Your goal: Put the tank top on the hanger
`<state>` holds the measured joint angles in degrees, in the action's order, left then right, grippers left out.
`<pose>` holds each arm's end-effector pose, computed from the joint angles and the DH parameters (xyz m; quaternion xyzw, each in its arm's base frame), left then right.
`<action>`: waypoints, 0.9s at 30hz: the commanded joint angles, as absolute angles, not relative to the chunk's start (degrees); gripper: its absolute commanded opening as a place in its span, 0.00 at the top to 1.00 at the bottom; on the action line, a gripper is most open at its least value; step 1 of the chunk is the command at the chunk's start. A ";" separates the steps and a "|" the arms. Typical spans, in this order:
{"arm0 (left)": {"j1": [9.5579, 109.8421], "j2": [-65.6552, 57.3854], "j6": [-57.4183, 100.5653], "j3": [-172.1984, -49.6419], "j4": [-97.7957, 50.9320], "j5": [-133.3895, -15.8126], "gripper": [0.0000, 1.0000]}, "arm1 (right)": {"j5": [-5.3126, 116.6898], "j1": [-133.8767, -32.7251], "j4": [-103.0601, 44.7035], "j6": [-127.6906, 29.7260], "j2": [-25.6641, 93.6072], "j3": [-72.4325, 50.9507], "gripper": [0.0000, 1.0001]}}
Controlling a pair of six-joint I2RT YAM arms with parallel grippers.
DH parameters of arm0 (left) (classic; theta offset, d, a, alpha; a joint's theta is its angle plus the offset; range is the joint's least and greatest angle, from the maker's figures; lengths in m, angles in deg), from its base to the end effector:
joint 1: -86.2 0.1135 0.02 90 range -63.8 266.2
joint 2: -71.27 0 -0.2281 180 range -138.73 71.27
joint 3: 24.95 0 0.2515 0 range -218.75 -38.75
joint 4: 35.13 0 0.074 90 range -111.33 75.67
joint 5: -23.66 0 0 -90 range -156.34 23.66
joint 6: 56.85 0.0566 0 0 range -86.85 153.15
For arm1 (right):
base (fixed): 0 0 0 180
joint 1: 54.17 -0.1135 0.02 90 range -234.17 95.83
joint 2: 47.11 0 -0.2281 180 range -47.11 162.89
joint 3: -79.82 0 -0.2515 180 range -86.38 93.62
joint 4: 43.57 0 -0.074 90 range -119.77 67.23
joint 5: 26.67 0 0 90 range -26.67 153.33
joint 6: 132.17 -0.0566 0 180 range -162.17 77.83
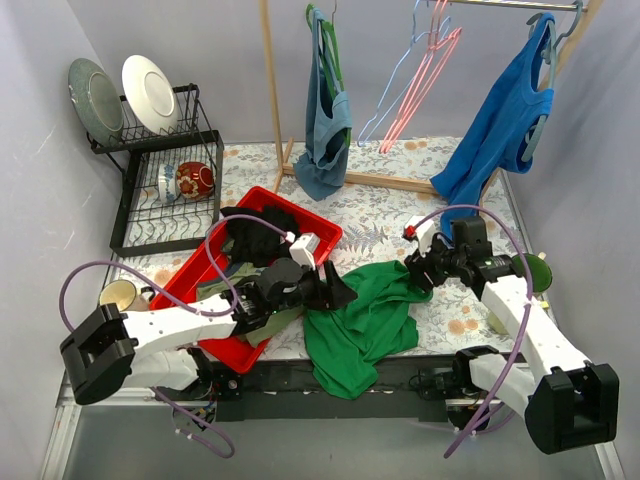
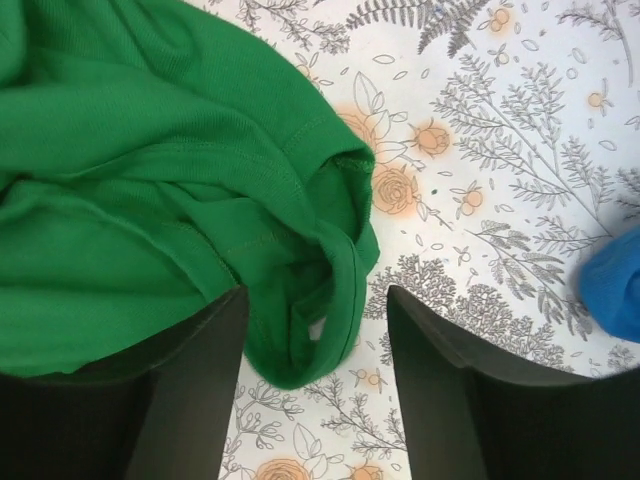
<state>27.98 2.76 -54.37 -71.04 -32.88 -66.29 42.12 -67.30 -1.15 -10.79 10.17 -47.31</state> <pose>0.1515 -0.2445 0.1753 -0.2131 0.8144 -0.5157 0.1593 0.2234 0.0731 0.1936 -0.4088 0.8203 0.1116 0.3842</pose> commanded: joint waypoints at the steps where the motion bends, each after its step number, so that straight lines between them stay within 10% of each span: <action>1: 28.54 7.18 -48.25 -77.76 -29.34 -65.37 0.24 | 42.84 -66.22 -2.35 -10.26 8.09 -42.35 0.30; 9: 28.89 9.84 -32.78 -93.66 -15.56 -65.99 0.02 | 31.82 -60.68 -5.25 -14.83 4.04 -41.55 0.13; 27: 41.02 -30.57 -26.88 -156.64 -6.48 -66.16 0.21 | 14.20 -52.86 -4.55 -15.19 10.02 -45.07 0.15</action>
